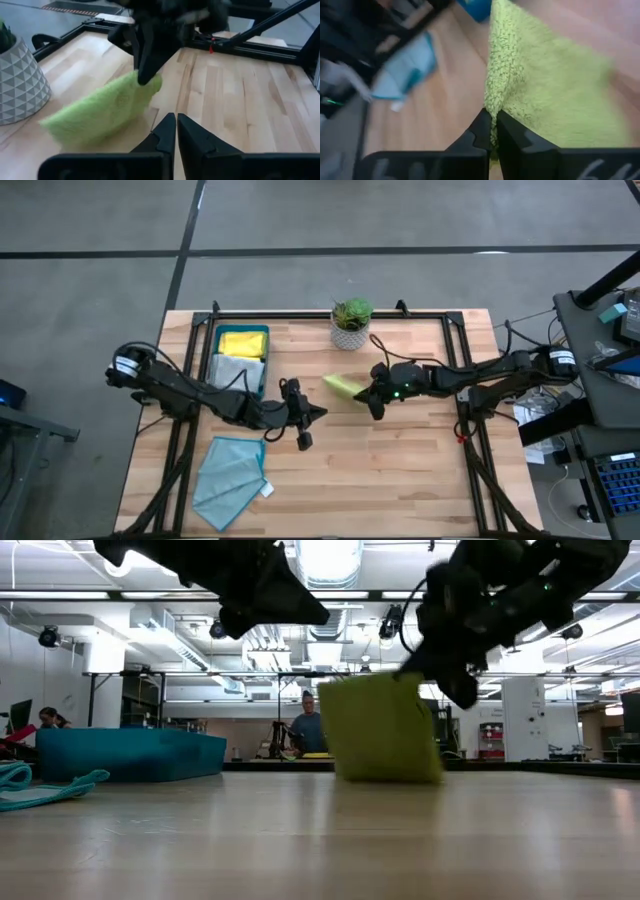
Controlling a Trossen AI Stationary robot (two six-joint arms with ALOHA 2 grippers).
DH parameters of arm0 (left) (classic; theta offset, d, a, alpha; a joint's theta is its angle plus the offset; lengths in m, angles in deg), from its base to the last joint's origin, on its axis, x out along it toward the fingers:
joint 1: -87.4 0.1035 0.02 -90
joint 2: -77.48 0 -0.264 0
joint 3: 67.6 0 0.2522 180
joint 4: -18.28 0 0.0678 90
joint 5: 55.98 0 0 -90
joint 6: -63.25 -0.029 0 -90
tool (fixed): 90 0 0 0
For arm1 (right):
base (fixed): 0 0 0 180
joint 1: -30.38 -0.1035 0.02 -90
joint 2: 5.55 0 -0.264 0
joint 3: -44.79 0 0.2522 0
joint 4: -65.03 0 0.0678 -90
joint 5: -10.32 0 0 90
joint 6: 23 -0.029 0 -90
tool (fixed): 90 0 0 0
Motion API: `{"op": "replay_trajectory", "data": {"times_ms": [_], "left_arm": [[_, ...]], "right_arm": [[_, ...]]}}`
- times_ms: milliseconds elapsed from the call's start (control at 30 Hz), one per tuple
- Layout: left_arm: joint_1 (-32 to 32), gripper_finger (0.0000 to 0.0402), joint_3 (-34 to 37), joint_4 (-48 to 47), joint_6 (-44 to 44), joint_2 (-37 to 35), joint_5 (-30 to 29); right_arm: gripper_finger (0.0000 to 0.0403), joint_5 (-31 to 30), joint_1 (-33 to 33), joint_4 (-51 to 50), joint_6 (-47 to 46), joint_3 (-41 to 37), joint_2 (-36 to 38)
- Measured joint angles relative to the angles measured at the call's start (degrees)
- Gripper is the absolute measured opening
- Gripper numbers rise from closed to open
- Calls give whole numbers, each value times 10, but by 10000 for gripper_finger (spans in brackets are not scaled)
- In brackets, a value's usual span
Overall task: Fold microfiber towels
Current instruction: Fold the green towel
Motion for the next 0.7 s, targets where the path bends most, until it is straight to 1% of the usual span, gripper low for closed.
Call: {"op": "replay_trajectory", "data": {"times_ms": [100,200,400,467,567,633,700], "left_arm": [[0,30,0,5,2,7,0],[0,65,0,14,2,22,0],[0,133,0,8,19,38,-10],[0,148,0,7,19,43,-17],[0,163,0,-5,19,48,-42],[0,166,0,-19,19,48,-53],[0,166,0,-32,19,48,-54]], "right_arm": [[9,-43,-19,75,-11,0,-6],[9,-90,-34,143,-12,0,-14],[9,-177,-49,227,-49,0,-30],[9,-185,-54,258,-64,0,-40],[9,-173,-58,273,-63,0,-55],[9,-168,-57,248,-60,0,-62],[9,-170,-53,197,-55,0,-67]]}}
